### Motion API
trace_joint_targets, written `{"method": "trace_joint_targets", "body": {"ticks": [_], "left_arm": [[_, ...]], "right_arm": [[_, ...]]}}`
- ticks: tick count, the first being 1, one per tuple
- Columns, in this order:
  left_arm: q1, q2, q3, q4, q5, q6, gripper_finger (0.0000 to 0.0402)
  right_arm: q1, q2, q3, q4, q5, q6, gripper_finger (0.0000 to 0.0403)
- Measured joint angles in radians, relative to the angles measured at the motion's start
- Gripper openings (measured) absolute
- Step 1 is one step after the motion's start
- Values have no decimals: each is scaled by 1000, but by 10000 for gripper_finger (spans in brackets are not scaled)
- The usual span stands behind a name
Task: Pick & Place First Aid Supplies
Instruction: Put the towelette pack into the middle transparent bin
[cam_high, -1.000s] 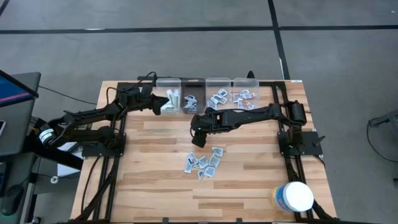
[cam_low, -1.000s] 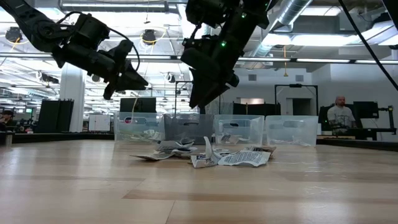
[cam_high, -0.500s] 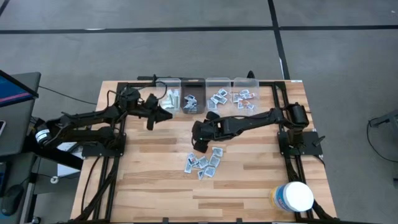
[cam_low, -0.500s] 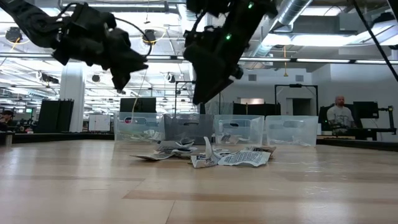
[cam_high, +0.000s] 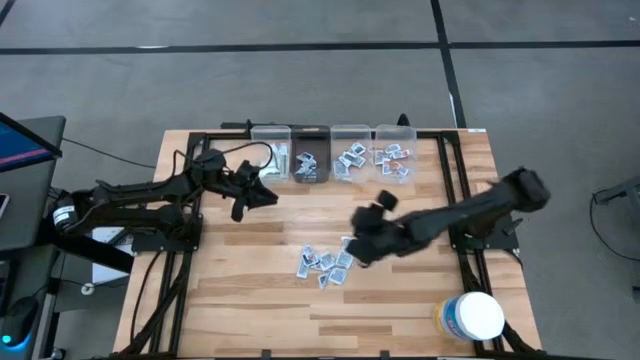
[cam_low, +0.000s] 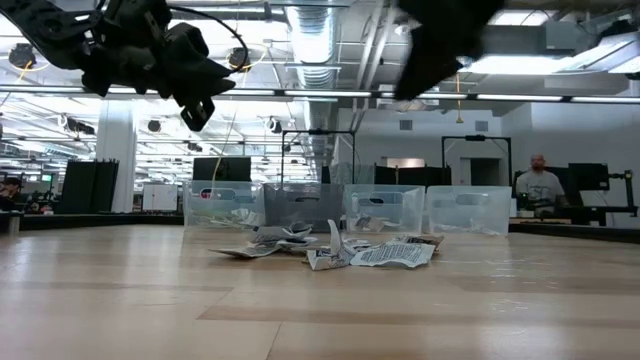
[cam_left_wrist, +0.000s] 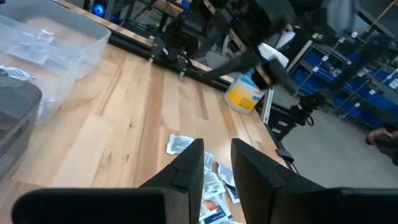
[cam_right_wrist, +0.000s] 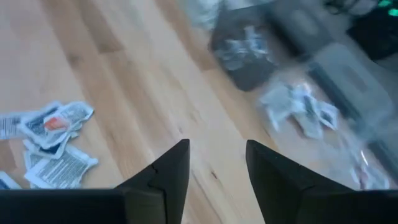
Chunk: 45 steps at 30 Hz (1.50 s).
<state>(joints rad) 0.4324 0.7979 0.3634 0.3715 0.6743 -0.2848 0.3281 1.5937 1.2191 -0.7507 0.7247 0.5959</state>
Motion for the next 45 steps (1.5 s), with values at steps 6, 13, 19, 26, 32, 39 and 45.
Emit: {"method": "trace_joint_targets", "body": {"ticks": [6,13,19,26,32,39,45], "left_arm": [[-34,7,0,0,-29,-6,81],[-103,46,-1,0,-126,-4,81],[-152,107,-1,5,-154,-4,81],[-187,146,-1,3,-162,-4,81],[-190,153,0,11,-181,-4,81],[-190,153,0,13,-196,-4,81],[-190,153,0,14,-196,-4,81]], "right_arm": [[97,-223,-303,218,35,281,135],[92,-217,-483,578,33,290,127],[77,-78,-483,644,-60,177,128],[77,70,-476,747,-234,128,119],[76,157,-441,745,-235,91,115],[69,222,-431,746,-244,82,113],[68,207,-433,717,-250,108,61]]}}
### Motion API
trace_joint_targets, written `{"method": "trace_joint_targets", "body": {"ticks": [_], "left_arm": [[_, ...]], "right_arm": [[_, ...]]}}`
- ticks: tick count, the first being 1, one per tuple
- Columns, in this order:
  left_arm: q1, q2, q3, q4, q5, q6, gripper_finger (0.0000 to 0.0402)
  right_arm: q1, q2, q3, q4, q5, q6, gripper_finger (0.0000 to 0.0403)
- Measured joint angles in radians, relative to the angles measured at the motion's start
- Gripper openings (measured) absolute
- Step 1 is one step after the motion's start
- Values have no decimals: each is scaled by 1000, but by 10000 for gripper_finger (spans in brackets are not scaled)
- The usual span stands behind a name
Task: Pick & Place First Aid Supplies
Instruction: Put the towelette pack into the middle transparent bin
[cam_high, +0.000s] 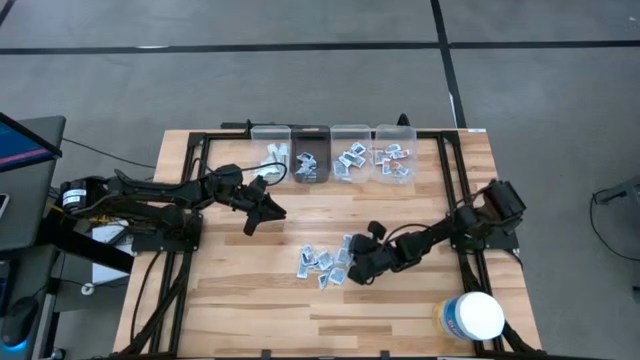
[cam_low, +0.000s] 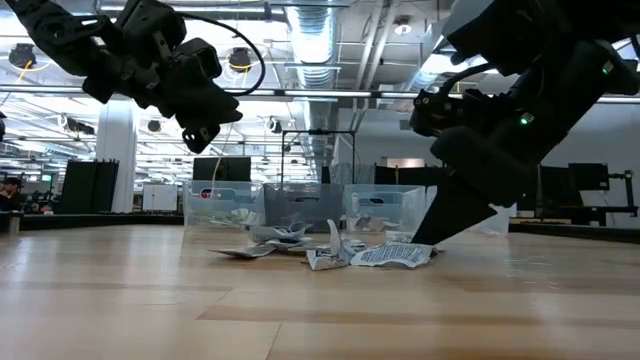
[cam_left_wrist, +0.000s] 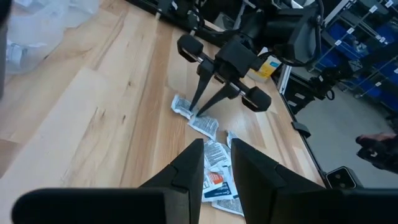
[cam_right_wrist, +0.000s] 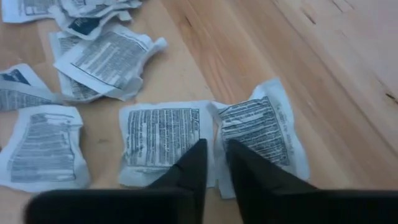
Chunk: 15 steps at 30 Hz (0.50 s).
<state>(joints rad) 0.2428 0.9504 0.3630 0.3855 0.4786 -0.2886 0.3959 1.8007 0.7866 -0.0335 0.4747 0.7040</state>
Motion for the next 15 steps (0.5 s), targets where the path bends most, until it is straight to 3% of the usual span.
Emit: {"method": "trace_joint_targets", "body": {"ticks": [4,15], "left_arm": [[0,0,0,1,0,0,81],[0,0,0,5,-3,0,81]], "right_arm": [[-8,-25,-3,-25,-18,1,8],[-49,-203,-5,9,-12,-5,2]]}}
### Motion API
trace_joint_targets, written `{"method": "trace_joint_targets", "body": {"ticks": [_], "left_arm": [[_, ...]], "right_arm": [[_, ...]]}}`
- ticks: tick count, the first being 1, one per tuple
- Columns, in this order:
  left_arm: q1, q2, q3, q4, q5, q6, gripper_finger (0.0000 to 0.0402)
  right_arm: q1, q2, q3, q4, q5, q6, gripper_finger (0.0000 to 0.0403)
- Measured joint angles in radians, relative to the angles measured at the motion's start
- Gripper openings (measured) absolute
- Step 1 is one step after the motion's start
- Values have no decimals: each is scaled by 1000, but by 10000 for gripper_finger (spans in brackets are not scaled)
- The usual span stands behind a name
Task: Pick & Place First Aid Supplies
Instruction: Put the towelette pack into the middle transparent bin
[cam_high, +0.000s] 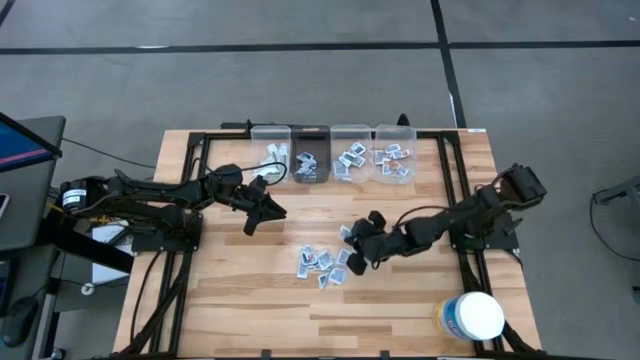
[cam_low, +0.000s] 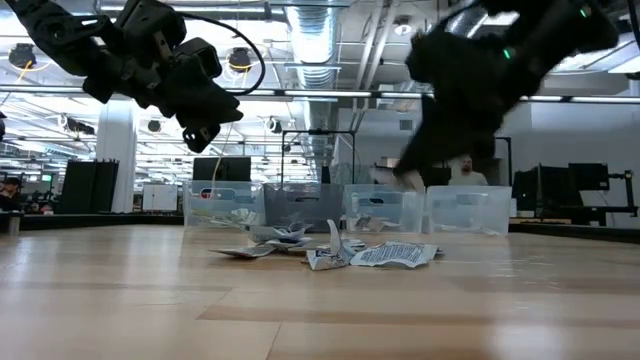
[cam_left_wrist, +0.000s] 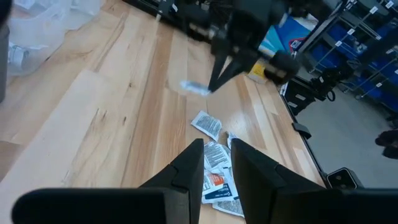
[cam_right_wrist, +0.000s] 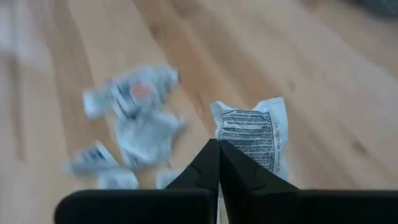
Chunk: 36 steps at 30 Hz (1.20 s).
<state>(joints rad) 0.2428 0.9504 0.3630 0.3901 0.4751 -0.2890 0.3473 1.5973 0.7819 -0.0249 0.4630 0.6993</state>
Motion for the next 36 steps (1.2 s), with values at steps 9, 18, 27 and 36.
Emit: {"method": "trace_joint_targets", "body": {"ticks": [9,18,27,36], "left_arm": [[0,0,0,20,0,1,81],[0,0,0,93,0,1,81],[0,0,0,272,0,55,81],[0,0,0,393,0,83,81]], "right_arm": [[-107,-172,1,235,-218,1,2],[-256,-188,2,460,-529,240,1],[-307,-183,2,559,-620,245,1],[-324,-184,2,564,-621,230,0]]}}
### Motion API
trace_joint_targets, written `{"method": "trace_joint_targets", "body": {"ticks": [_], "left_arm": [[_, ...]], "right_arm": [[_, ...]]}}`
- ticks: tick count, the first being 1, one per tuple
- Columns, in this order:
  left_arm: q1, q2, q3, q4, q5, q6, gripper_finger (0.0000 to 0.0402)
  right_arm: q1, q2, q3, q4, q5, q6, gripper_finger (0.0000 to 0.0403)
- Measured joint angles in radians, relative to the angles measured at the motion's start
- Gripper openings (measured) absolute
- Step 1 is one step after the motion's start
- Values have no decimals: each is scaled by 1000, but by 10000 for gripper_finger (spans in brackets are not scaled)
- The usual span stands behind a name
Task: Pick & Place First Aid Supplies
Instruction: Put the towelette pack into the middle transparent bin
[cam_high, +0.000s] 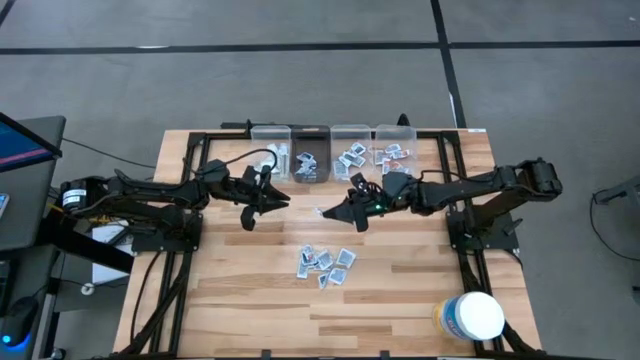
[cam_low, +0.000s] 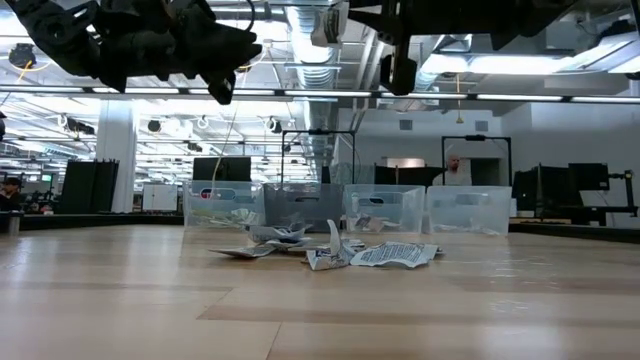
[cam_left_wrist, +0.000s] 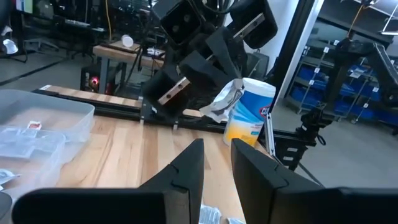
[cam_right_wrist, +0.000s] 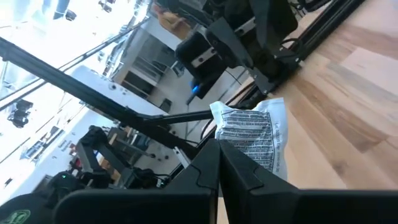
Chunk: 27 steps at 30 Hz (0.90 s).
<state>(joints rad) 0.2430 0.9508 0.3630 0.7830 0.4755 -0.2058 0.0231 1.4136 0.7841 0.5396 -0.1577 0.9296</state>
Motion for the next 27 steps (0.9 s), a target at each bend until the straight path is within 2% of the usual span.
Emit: {"method": "trace_joint_targets", "body": {"ticks": [8,16,22,27], "left_arm": [[0,0,0,3,-20,15,81],[19,0,0,32,-121,98,81],[69,0,0,34,-207,101,81],[117,0,0,34,-221,101,81]], "right_arm": [[-20,0,0,75,0,-23,0],[-76,0,0,213,-11,-23,0],[-151,0,0,259,-102,-23,0],[-232,0,0,259,-171,-45,1]]}}
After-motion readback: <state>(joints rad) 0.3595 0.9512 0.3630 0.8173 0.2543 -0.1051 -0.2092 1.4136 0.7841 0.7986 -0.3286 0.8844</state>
